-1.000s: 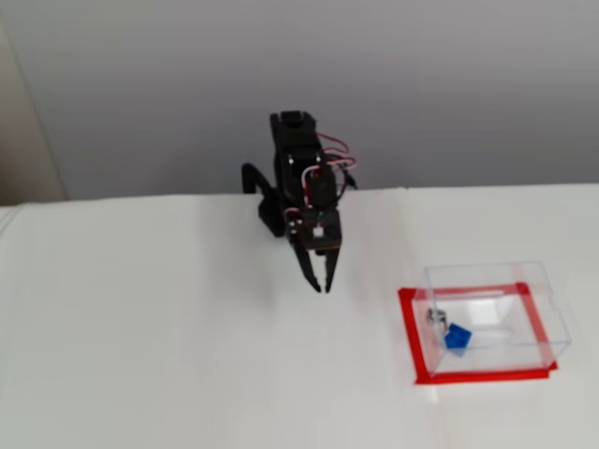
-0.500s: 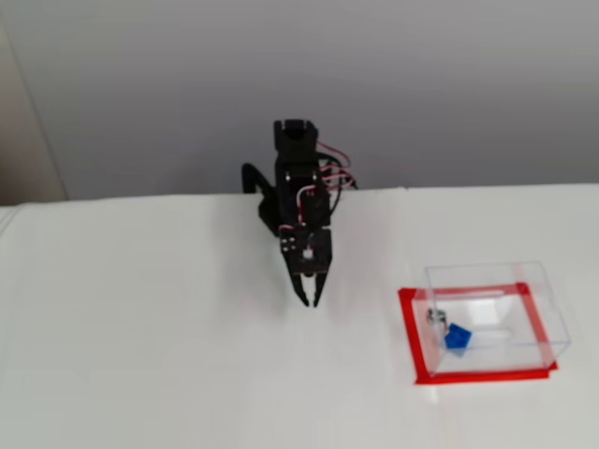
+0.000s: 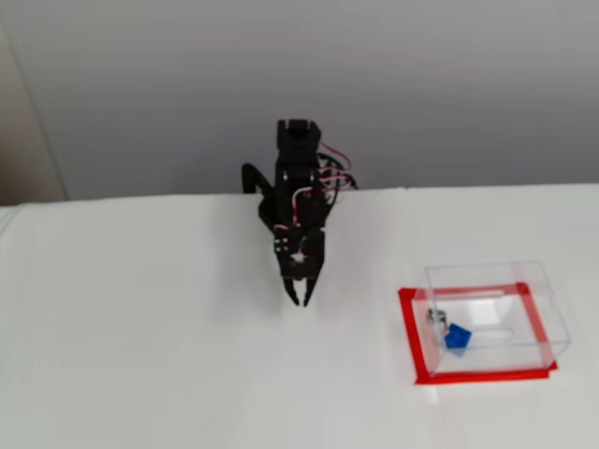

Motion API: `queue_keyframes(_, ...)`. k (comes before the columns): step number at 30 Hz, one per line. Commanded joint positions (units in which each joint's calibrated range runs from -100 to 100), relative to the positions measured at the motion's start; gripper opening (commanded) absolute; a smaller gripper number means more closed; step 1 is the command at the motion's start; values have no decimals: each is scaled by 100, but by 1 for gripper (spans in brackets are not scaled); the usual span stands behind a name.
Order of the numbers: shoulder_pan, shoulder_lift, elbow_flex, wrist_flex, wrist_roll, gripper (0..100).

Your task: Pick the blue lego brick and place it into the transparent box

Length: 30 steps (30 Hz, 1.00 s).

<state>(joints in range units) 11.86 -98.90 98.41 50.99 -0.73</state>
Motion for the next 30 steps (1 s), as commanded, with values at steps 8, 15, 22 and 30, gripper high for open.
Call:
queue_keyframes(8,75,-101,87,45,-99,3)
queue_keyframes(15,163,-101,87,45,-62,2)
queue_keyframes(22,171,-84,87,36,-57,2)
queue_keyframes(30,171,-84,87,36,-57,2)
